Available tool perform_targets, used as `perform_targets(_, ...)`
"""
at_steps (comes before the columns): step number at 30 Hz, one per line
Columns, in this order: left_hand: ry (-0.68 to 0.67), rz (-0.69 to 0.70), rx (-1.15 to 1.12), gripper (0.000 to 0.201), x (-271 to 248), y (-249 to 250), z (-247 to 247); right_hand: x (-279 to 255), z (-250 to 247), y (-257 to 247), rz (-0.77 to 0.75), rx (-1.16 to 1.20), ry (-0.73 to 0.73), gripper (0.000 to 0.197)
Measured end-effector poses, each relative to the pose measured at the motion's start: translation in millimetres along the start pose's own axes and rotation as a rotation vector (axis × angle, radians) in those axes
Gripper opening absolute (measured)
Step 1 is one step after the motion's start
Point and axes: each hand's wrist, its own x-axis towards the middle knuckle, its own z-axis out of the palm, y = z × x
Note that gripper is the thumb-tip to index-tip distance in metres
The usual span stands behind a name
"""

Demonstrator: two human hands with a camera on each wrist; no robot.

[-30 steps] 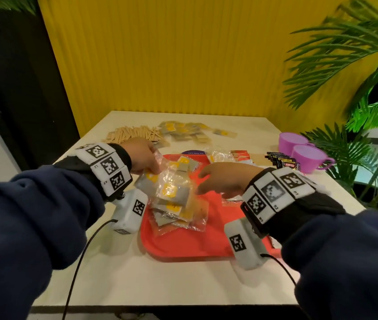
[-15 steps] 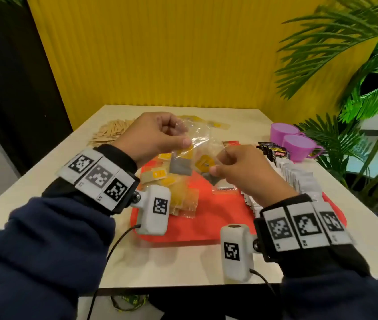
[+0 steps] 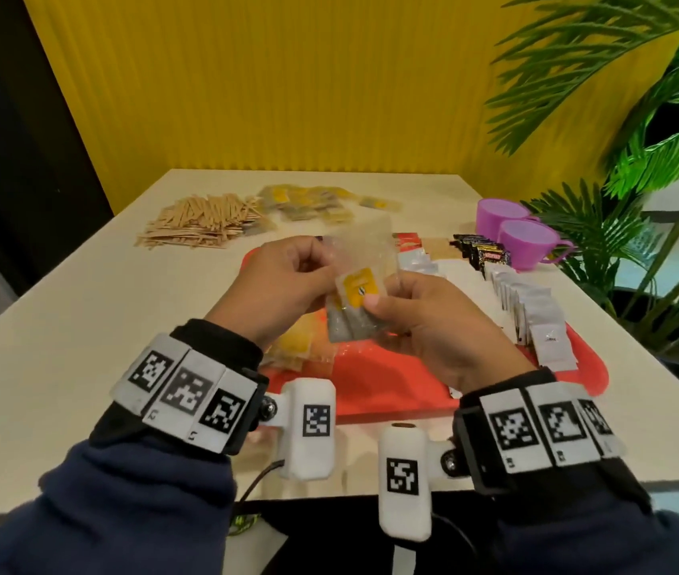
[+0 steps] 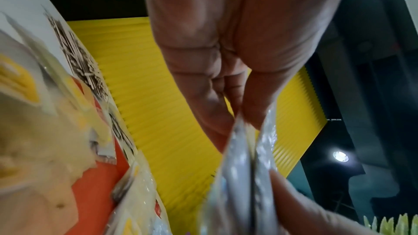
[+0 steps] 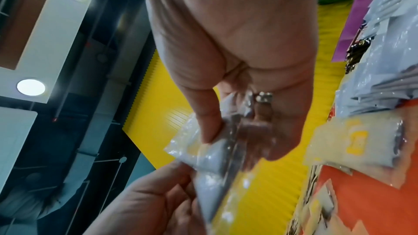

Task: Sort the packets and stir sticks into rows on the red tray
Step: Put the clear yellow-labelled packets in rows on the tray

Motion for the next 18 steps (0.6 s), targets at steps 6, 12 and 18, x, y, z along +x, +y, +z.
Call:
perform_targets(6,-0.168,-0.239,0.612,0.018,-0.7,-7.1,-28.0,5.0,-13.3,0.8,-0.025,0.102,0.187,0.024)
perform_targets(12,-0.258,-0.414,0.989,0.052,5.6,-19.7,-34.2,6.9,-20.8,2.5,-0.052,0.185,0.248,0.023)
perform_targets(18,-0.338,-0.471,1.208,0.068,17.6,-27.4,-34.4,8.3,-22.7,4.8,-0.053,0.196,0.234,0.016)
